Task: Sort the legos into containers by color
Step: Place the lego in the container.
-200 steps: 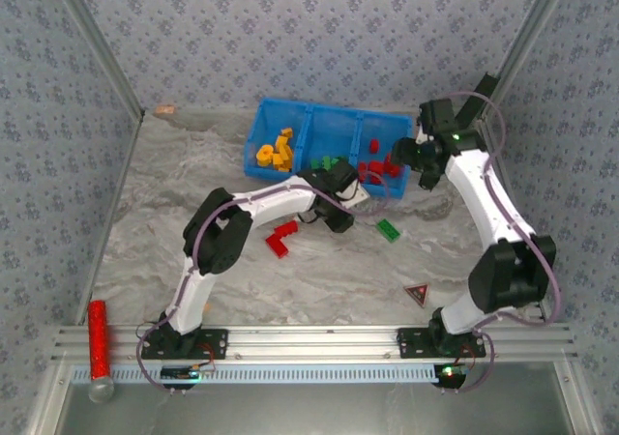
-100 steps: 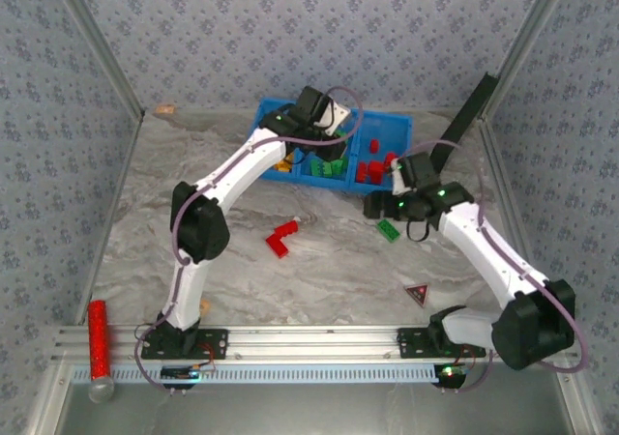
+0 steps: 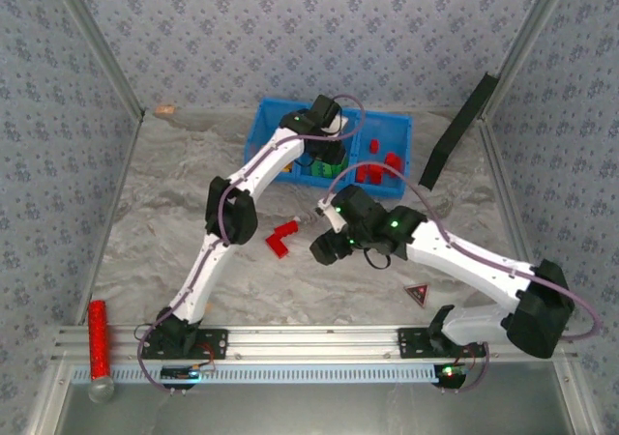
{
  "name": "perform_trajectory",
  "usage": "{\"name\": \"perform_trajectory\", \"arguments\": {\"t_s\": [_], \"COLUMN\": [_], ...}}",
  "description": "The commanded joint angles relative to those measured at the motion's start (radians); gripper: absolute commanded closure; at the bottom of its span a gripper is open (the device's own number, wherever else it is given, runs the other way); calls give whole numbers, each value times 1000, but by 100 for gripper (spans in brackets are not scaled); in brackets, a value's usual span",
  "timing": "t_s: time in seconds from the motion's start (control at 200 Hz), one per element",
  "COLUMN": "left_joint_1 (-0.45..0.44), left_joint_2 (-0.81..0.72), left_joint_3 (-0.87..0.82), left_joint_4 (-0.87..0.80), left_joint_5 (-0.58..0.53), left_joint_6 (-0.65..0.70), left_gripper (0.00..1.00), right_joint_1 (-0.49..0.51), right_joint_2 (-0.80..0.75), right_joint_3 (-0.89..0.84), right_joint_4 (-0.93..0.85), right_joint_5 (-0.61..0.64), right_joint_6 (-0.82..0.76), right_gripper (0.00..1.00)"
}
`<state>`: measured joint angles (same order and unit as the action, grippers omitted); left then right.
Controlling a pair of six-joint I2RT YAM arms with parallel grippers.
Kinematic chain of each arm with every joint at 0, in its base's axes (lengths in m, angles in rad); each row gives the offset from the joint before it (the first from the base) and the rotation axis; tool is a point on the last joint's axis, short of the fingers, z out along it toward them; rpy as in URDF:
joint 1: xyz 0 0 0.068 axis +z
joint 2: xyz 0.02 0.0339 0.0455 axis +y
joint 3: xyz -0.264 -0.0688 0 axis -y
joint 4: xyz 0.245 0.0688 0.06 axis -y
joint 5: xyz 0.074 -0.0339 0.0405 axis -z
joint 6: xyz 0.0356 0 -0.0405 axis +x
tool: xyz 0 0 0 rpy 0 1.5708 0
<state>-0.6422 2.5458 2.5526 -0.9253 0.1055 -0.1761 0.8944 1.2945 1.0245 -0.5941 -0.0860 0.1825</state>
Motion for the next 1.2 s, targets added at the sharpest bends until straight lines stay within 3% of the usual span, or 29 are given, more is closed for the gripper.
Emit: {"name": "perform_trajectory", "arguments": {"t_s": [0.0,0.23,0.475,0.585,0.755,1.194], "left_joint_1": [0,-2,-2,-2,-2,3], "left_joint_2": [27,59,47,38,6,-77], "left_joint_3": [57,42,21,18,14,14], "left_joint_4": [-47,-96,-102,-106,-106,-122], "left_joint_5": [23,41,44,47,55,56], "left_joint_6": [-39,-40,-47,-54,-47,-33], "left_gripper": [88,86,79,71,54,35], "right_joint_1": [46,112,125,124,92,28], "right_joint_2": [80,216,241,238,258,337], "right_joint_3": [72,201,196,145,110,160], "right_joint_4": [7,-66,-36,28,65,40], "right_joint_5": [21,72,119,130,37,-46], "right_joint_6": [-104,-230,-353,-436,-600,-865], "right_gripper": [23,24,26,25,22,20]}}
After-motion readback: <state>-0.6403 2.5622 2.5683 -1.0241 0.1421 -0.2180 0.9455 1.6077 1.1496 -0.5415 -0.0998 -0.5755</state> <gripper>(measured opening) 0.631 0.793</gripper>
